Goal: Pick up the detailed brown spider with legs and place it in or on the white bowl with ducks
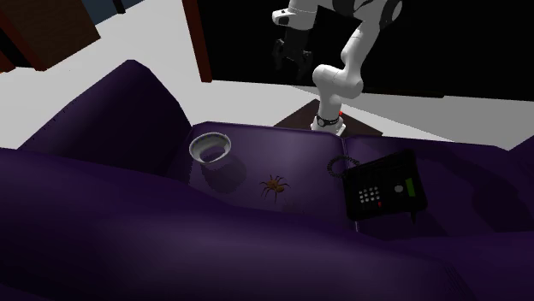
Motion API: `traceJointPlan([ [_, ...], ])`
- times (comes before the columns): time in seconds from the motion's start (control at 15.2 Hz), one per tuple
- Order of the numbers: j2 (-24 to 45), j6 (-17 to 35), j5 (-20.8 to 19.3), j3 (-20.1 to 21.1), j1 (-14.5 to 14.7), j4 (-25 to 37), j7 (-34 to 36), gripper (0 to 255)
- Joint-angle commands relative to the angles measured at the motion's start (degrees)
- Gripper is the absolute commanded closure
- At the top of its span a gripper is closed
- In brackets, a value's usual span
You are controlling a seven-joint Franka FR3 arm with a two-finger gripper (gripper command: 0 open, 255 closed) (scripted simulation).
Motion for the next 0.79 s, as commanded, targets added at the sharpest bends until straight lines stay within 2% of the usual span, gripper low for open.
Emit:
traceJointPlan([
  [0.0,0.0,0.0,0.0,0.0,0.0,0.0,0.0,0],
  [0.73,12.12,19.29,0.55,9.18,1.61,-5.86,11.11,0],
])
